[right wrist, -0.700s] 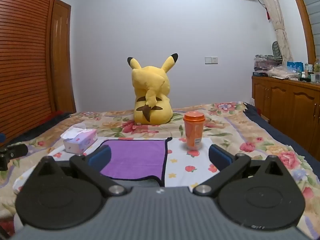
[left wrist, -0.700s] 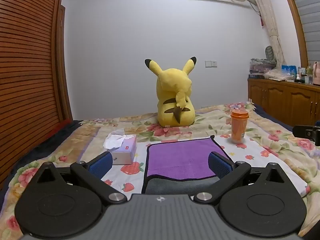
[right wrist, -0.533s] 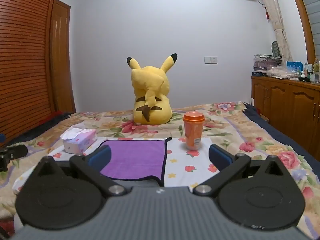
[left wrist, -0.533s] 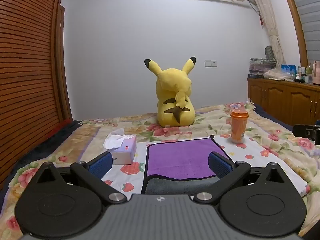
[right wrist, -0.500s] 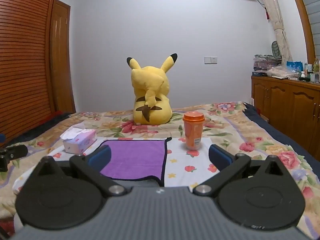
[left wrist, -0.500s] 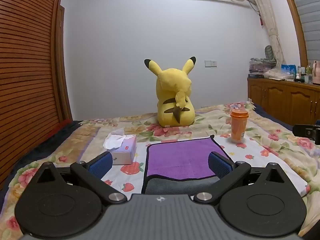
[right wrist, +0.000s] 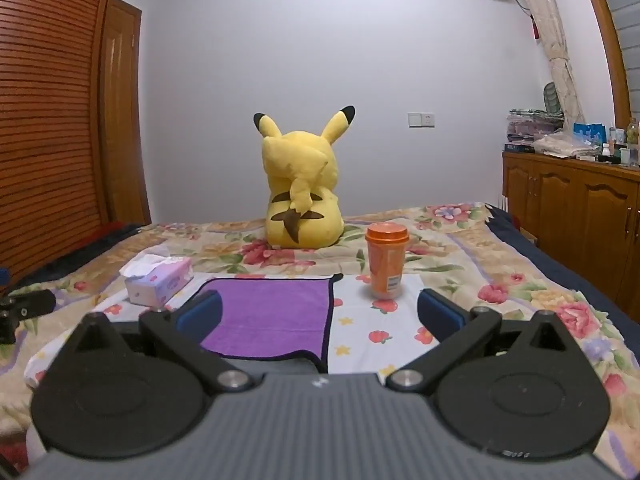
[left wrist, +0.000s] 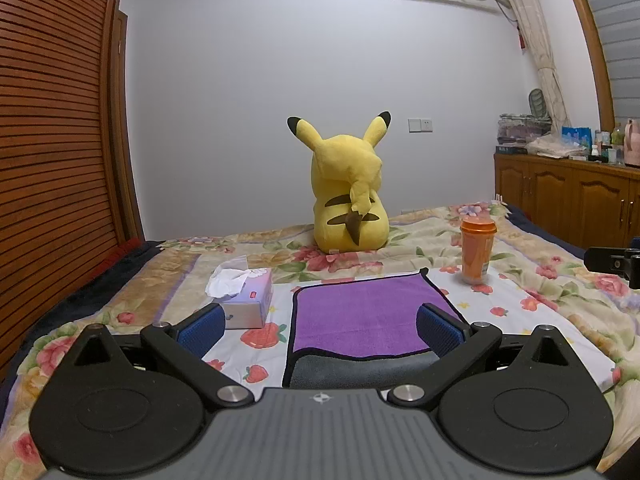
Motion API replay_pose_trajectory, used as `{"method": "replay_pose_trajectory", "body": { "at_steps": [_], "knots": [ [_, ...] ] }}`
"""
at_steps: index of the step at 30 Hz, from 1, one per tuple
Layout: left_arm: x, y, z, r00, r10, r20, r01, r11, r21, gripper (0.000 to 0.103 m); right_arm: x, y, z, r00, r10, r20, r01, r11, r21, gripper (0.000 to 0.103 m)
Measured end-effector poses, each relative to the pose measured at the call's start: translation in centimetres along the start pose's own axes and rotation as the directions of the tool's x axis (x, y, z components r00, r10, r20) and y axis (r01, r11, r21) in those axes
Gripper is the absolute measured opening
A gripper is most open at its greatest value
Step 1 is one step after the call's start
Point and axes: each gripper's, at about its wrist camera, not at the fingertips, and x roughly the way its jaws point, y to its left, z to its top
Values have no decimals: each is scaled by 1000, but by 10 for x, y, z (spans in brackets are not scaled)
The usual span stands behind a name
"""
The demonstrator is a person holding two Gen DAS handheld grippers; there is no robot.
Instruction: Fold towel
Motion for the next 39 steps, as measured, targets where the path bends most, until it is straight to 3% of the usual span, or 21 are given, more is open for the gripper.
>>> {"method": "replay_pose_trajectory", "body": {
  "at_steps": [39],
  "knots": [
    [0, 0, 0, 1000, 1, -3, -1, 1000, 5, 103, 1, -1, 0, 1000, -1, -1, 1, 1000, -2, 103]
  ]
}}
